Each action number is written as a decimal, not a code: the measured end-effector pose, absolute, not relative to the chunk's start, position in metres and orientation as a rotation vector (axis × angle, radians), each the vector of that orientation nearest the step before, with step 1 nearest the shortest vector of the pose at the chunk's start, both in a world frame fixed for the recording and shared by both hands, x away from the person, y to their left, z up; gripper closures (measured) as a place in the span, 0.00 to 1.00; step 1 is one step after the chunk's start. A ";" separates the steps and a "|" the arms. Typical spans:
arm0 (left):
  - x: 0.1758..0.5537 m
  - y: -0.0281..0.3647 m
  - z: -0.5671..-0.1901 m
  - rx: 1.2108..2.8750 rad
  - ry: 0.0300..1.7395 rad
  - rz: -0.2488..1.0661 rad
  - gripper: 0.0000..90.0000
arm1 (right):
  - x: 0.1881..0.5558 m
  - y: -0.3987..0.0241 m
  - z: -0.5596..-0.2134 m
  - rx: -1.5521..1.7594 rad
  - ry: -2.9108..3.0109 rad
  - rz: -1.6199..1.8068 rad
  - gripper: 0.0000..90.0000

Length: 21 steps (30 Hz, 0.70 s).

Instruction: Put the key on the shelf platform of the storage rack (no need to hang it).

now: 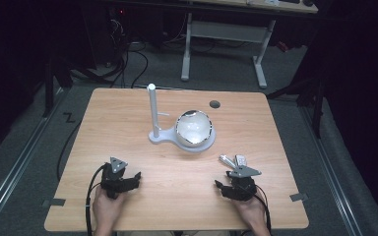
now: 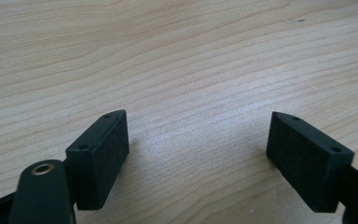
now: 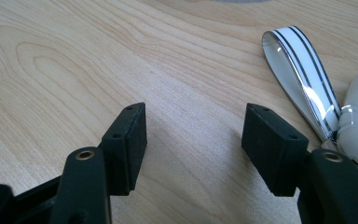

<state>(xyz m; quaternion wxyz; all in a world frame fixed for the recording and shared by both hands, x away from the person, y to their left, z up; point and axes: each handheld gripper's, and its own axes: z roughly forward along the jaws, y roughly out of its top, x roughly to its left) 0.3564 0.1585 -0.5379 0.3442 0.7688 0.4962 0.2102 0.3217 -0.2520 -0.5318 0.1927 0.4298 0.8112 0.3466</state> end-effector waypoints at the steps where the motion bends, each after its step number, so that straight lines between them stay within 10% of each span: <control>1: 0.356 0.159 -0.538 1.997 1.289 0.546 0.24 | 0.322 -0.252 -0.532 1.213 2.275 0.977 0.46; 21: 0.356 0.159 -0.538 1.999 1.288 0.545 0.24 | 0.316 -0.258 -0.521 1.235 2.252 1.030 0.50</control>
